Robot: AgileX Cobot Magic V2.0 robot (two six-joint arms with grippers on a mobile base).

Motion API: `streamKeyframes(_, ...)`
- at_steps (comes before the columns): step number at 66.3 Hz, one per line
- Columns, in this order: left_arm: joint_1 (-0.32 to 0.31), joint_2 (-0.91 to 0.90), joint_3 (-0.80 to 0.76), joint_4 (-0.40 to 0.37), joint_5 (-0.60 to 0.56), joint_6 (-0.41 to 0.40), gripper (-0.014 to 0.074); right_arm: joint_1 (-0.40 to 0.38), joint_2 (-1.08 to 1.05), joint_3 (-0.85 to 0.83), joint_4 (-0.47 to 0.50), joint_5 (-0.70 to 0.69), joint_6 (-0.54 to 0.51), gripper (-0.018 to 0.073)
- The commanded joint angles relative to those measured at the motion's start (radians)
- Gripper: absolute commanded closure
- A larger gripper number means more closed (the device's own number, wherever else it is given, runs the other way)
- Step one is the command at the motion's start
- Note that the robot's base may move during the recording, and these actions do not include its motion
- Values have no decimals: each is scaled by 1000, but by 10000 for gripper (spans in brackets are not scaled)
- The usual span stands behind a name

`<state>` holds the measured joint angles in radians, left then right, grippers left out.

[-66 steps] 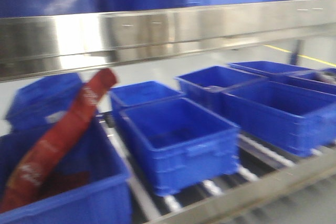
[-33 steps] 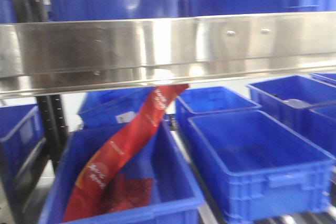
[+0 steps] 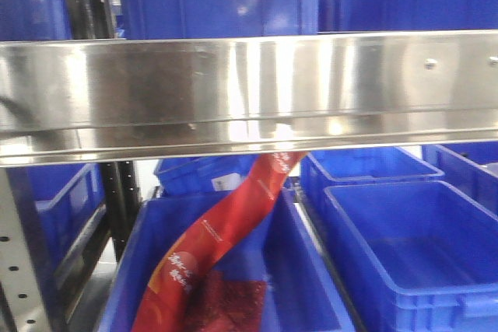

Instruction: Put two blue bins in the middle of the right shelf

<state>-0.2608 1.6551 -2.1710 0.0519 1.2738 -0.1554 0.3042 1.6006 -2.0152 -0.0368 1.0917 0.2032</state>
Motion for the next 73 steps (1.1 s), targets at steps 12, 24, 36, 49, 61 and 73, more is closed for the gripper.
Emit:
streamKeyframes(12, -5, -13, -16, -39, -74, 15, 707, 7, -25, -20, 17, -98, -27, 726)
streamKeyframes(24, -5, -13, -16, -39, -74, 15, 707, 7, -25, -20, 17, -98, -27, 726)
streamKeyframes(36, -5, -13, -16, -39, -74, 15, 707, 7, -25, -20, 17, -100, -27, 726)
streamKeyframes(49, -5, -13, -16, -39, -107, 15, 707, 7, -25, -20, 17, -107, -27, 726)
streamKeyframes(61, -5, -13, -16, -52, -98, 15, 707, 7, -25, -20, 17, -107, -27, 726)
streamKeyframes(73, -5, 9, 12, -52, -75, -45, 707, 5, -11, 41, -27, -144, -6, 726)
